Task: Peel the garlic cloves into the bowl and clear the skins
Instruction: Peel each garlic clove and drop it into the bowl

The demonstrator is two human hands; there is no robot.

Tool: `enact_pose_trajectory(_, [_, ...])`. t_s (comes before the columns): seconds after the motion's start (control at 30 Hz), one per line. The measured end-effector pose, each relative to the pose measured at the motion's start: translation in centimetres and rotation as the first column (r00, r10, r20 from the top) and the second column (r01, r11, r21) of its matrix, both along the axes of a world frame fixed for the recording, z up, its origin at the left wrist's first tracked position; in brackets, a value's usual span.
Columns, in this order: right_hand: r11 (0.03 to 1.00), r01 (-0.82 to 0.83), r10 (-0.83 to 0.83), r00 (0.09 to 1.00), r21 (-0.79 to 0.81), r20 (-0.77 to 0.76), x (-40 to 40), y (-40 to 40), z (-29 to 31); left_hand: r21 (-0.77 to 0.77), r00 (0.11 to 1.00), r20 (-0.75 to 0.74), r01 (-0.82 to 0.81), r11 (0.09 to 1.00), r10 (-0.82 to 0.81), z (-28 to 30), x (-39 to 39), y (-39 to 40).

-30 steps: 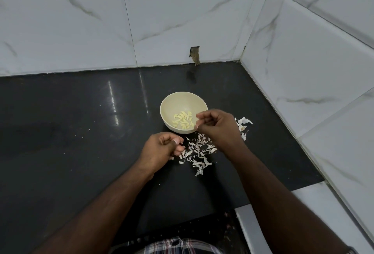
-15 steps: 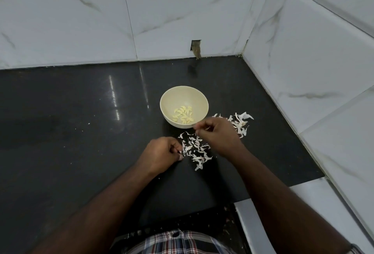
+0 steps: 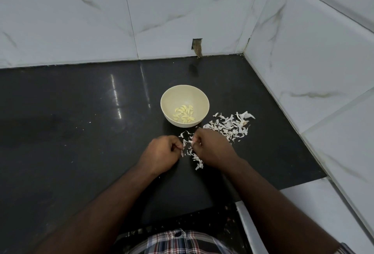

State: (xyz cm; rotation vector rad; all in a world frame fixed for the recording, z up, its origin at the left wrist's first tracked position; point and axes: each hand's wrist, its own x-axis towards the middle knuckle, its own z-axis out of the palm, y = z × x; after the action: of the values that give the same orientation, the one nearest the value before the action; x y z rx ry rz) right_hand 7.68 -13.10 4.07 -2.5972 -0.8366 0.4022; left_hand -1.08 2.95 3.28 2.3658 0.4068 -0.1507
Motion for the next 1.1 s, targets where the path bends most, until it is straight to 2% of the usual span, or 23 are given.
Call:
enact_pose_trajectory(0.1, [0.989, 0.053, -0.039, 0.995, 0.140, -0.097, 0.5, -0.5, 0.5, -0.086, 0.997, 0.055, -0.051, 0.995, 0.056, 0.3, 0.1, -0.1])
enact_pose_trajectory(0.2, [0.963, 0.102, -0.054, 0.980, 0.248, -0.194, 0.6, -0.7, 0.6, -0.252, 0.991, 0.101, -0.064, 0.966, 0.092, 0.6, 0.4, -0.5])
enact_pose_trajectory(0.3, [0.908, 0.194, -0.075, 0.947, 0.371, -0.312, 0.4, -0.7, 0.7, -0.355, 0.987, 0.098, -0.082, 0.931, 0.124, 0.5, 0.7, -0.6])
enact_pose_trajectory(0.43, [0.880, 0.237, -0.103, 0.942, 0.413, -0.320, 0.2, -0.9, 1.1, -0.422, 0.985, 0.085, -0.102, 0.901, 0.151, 0.1, 1.0, -0.6])
enact_pose_trajectory(0.63, [0.900, 0.201, -0.100, 0.959, 0.387, -0.265, -0.1, -0.7, 1.0, -0.370, 0.992, 0.042, -0.095, 0.924, 0.118, 0.3, 1.0, -0.7])
enact_pose_trajectory(0.8, [0.882, 0.248, -0.124, 0.943, 0.402, -0.309, -0.4, -0.4, 0.8, -0.294, 0.994, 0.061, -0.074, 0.953, 0.096, 0.5, 0.9, -0.5])
enact_pose_trajectory(1.0, [0.735, 0.491, -0.168, 0.801, 0.468, -0.575, -0.7, -0.2, 1.2, -0.160, 0.985, 0.167, -0.010, 0.987, 0.037, 1.3, 0.4, -0.7])
enact_pose_trajectory(1.1, [0.713, 0.526, -0.159, 0.765, 0.463, -0.624, -0.9, -0.2, 1.2, -0.137, 0.976, 0.215, 0.012, 0.991, 0.018, 1.5, 0.3, -0.8])
